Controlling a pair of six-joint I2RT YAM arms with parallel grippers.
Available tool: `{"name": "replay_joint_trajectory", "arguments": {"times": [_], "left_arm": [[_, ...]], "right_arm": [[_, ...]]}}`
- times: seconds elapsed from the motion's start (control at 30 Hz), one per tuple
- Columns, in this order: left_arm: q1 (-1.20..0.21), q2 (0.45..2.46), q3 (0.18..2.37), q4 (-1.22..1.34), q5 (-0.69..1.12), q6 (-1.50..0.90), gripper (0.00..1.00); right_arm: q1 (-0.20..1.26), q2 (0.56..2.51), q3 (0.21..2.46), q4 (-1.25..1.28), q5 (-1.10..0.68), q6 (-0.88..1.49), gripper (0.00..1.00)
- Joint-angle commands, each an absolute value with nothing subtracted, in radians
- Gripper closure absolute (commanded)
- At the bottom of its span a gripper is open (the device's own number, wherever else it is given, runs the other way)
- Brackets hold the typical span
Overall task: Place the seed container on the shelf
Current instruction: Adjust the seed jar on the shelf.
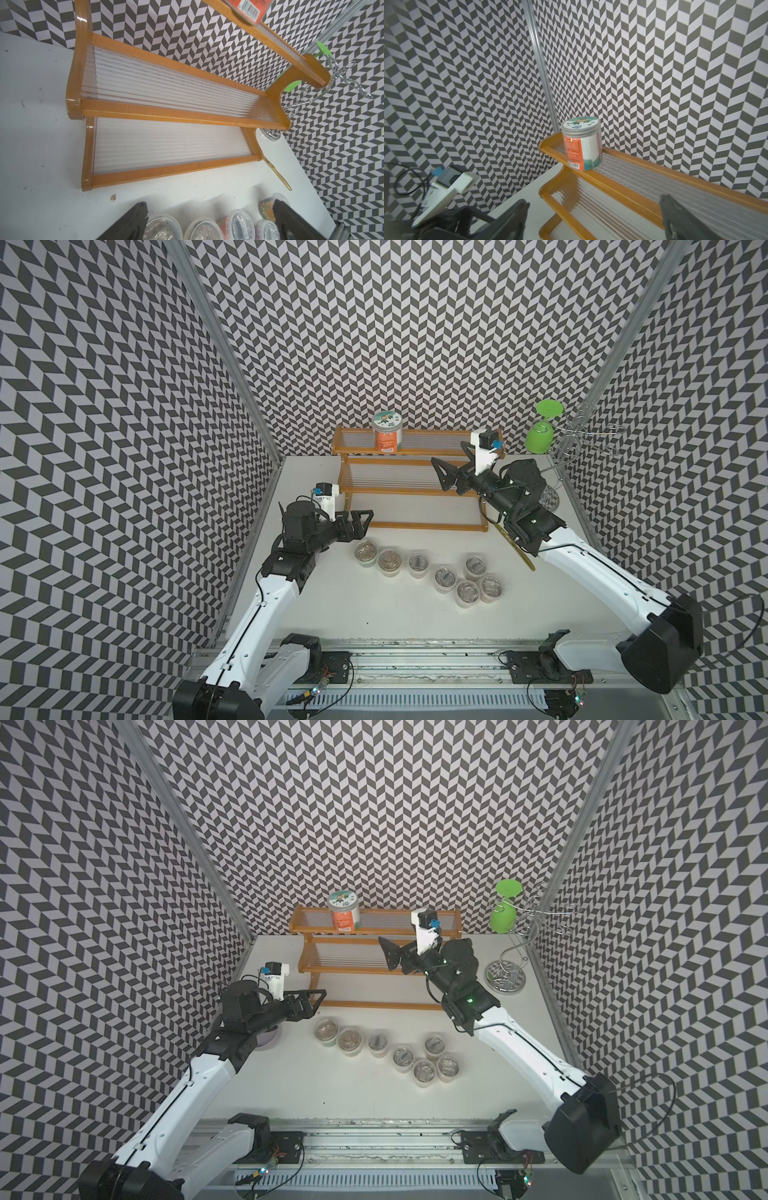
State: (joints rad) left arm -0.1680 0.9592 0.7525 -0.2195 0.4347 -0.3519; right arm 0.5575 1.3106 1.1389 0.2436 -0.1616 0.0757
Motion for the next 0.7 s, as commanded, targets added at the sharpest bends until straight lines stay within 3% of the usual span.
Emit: {"name": "replay_joint_trajectory", "arguments": {"times": [0.0,0.13,0.33,0.67], "left_arm": [[-0.196,0.942,0.787,-0.321,0.321,-0.314,0.04],[-0.229,0.913,0.748,-0.389,0.251,-0.312,0.07],[-0.232,0.897,0.715,-0.386,0.246,-0.323,0.07],[-0.232,0.972,0.785,-0.274,0.262,-0.358,0.05]], "right_arm": [[0.554,1.254,1.094,0.179,-0.29,0.073,0.0],[0.566,1.192,0.981,0.102,-0.385,0.077,0.01],[0.577,1.13,0.849,0.074,-0.236,0.12,0.01],[0.579,1.368,1.198,0.187,-0.247,0.029,0.01]]}}
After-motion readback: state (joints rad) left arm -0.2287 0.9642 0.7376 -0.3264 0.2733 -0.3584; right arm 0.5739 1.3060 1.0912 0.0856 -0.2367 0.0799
